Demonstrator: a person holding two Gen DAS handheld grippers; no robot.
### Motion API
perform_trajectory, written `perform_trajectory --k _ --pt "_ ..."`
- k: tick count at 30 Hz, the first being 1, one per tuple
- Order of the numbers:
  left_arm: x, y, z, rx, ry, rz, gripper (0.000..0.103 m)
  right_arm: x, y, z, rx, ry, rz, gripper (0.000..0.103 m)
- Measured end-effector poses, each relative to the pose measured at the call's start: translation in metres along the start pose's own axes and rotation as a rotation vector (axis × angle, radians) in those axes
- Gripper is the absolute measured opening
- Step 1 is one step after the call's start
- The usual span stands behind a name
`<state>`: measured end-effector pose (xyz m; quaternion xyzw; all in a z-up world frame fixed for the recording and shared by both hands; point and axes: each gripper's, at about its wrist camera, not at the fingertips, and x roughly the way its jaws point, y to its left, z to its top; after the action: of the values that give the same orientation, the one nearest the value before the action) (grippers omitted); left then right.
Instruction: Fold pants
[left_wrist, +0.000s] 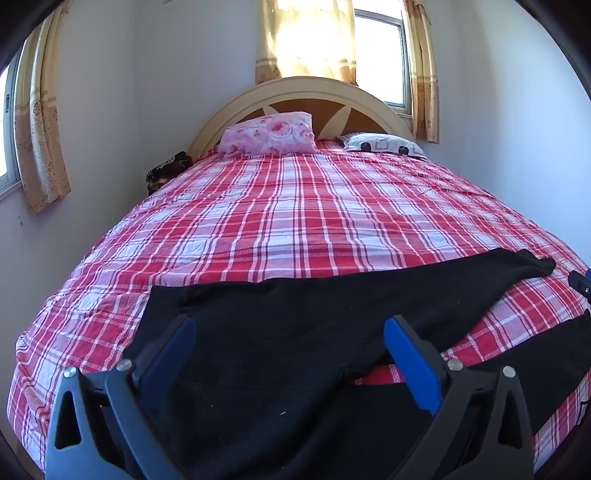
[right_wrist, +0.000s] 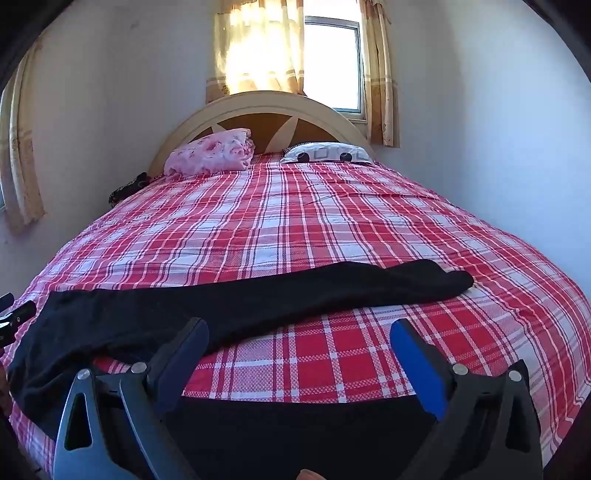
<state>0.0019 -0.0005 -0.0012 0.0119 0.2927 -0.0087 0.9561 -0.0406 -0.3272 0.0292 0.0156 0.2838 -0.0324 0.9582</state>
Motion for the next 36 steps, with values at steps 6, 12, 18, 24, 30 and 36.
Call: perform_trajectory --k 6,12,18,24,30,36 --pt "-0.001 0.001 0.002 0.007 -0.008 -0.001 0.103 0.002 -0.004 -0.003 0.004 -0.001 0.000 0.099" --pt "-0.001 -0.001 0.003 0.007 -0.007 -0.001 0.103 0.007 -0.008 -0.002 0.008 0.009 -0.003 0.099" --pt "0.000 -0.003 0.004 0.009 -0.008 -0.002 0.103 0.008 -0.009 -0.003 0.010 0.009 -0.005 0.099" --pt "0.000 -0.005 0.004 0.014 -0.010 0.000 0.103 0.009 -0.010 -0.004 0.012 0.013 -0.009 0.099" --pt "0.000 -0.006 0.004 0.016 -0.007 0.001 0.103 0.011 -0.010 -0.006 0.013 0.020 -0.011 0.099" --pt "0.000 -0.006 0.004 0.017 -0.006 0.000 0.103 0.012 -0.010 -0.008 0.015 0.020 -0.011 0.099"
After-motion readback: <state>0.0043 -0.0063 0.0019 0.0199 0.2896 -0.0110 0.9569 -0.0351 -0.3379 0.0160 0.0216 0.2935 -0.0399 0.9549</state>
